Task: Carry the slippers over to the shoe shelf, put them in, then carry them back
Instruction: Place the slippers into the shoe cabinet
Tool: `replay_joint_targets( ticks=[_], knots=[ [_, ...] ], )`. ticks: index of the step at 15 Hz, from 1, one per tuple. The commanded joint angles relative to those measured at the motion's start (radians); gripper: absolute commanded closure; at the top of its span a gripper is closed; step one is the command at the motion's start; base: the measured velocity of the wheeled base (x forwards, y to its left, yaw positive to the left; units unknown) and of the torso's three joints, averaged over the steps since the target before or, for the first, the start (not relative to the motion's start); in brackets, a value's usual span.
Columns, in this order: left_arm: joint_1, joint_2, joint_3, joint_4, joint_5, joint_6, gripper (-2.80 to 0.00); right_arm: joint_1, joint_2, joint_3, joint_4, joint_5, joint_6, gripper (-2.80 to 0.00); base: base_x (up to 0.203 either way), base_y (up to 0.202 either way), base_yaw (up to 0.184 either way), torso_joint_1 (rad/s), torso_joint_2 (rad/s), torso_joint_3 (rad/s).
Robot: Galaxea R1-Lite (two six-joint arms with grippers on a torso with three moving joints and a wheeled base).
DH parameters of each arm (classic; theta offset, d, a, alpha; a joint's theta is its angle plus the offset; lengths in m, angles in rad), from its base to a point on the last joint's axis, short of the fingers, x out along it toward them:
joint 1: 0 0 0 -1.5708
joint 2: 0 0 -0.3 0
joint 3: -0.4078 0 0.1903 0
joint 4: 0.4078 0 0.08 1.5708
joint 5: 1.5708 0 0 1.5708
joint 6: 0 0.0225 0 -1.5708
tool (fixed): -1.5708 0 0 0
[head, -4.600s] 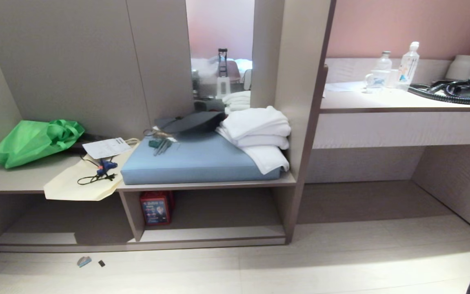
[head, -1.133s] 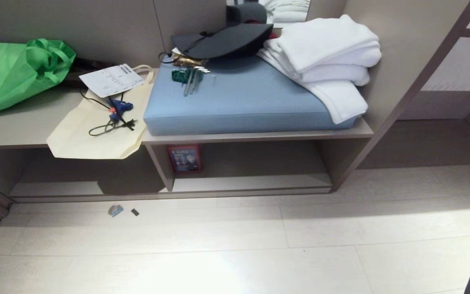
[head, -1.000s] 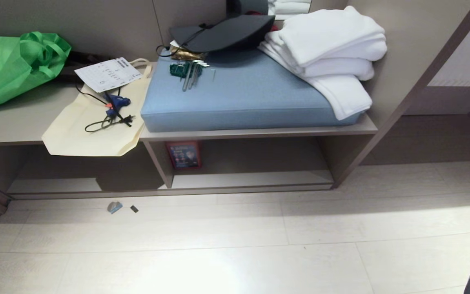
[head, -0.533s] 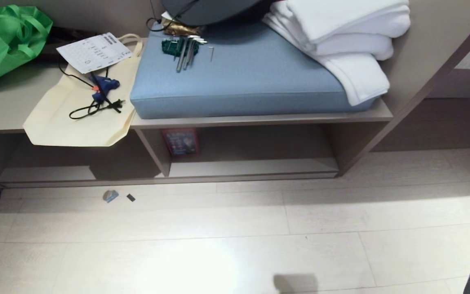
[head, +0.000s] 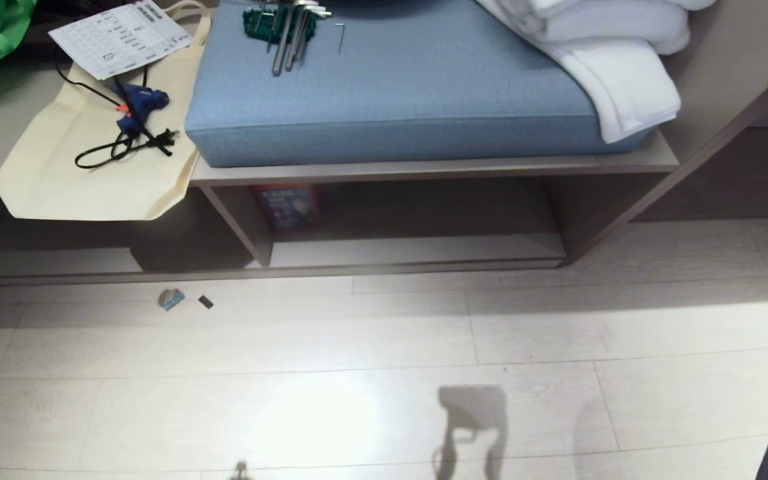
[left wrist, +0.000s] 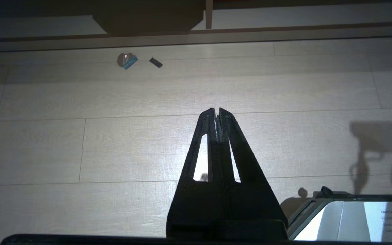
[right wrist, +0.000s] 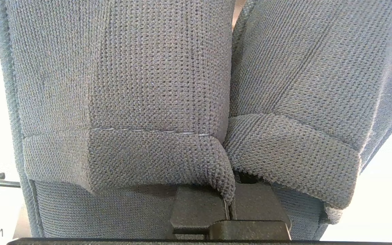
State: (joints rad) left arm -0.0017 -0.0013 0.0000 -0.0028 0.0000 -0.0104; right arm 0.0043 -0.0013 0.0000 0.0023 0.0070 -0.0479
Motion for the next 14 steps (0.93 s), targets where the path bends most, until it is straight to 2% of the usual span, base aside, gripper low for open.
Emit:
replay_joint_targets(
  ticks=[1,14],
  knots=[
    [0.000,0.000,0.000,0.000,0.000,0.000,0.00,0.000,0.001,0.000,0.001,0.001,-0.001,0.00,0.000,0.000,0.000,-0.002,0.00,-0.193],
    [0.000,0.001,0.000,0.000,0.000,0.000,0.00,0.000,0.001,0.000,0.001,0.001,-0.001,0.00,0.000,0.000,0.000,0.004,0.00,-0.198]
  ],
)
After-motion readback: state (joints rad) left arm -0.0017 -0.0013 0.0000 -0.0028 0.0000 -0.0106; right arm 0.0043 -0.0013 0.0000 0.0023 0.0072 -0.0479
